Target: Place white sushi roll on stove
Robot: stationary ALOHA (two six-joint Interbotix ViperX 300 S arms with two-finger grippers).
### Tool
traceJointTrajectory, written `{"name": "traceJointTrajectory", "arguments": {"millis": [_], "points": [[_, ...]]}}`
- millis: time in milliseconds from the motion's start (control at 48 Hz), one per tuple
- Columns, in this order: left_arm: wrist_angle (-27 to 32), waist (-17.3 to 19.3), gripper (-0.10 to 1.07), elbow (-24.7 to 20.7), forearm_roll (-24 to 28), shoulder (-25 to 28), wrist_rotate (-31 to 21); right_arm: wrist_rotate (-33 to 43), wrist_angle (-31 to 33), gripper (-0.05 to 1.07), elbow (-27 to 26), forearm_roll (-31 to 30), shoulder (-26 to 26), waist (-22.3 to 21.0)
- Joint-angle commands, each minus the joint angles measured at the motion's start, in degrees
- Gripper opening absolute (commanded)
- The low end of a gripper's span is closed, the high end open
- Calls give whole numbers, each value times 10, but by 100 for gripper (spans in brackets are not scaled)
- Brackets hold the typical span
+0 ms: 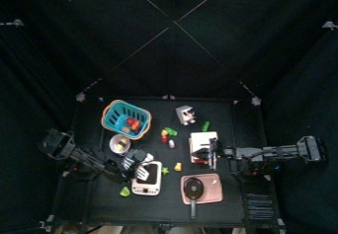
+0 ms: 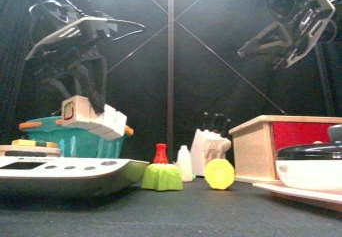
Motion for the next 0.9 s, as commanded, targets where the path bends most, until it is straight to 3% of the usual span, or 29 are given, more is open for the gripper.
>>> {"name": "traceJointTrajectory", "arguments": {"millis": [0,167,333,500,875], "points": [[15,-25,67,-33,-5,12,-44,0,-4,2,-18,5,-3,0],[93,-57,67,-86,-8,51,-104,-1,-4,2,-21,4,-4,1],[145,-62,67,-134,-33,94,-108,-1,-3,2,-19,-9,-4,-1],[151,-62,68,-156,-83,127,-112,-1,-4,2,-18,-13,-4,0],[150,-61,69,-156,-61,129,-117,-2,-3,2,-18,-15,-2,-4]]}}
